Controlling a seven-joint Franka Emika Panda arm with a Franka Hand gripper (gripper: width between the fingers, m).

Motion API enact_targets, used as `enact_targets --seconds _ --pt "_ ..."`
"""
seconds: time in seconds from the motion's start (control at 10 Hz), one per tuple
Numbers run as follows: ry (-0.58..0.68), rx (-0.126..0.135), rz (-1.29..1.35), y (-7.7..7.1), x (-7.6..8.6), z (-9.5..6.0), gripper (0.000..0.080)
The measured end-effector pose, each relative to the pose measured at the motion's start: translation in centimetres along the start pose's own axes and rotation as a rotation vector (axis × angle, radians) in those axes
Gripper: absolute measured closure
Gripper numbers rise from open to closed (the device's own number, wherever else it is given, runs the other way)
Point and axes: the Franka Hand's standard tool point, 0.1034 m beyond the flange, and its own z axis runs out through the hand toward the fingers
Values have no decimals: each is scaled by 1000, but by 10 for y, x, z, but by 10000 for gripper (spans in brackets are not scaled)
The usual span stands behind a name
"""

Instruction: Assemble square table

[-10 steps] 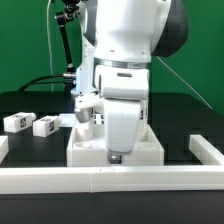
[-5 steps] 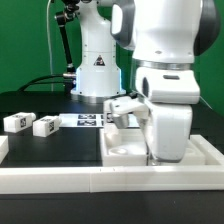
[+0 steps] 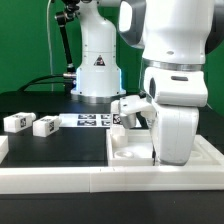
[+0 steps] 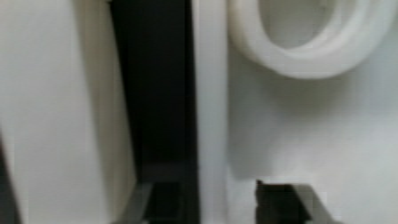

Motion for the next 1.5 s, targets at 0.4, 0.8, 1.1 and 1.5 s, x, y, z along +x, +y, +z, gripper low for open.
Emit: enact_targets --seconds 0.4,0.8,1.1,1.5 --pt "-31 81 17 -11 -25 -22 171" --pt "-40 61 33 -25 -71 -62 150" --pt "-38 64 46 -44 -115 -80 150" --pt "-38 71 172 -51 -121 -79 150"
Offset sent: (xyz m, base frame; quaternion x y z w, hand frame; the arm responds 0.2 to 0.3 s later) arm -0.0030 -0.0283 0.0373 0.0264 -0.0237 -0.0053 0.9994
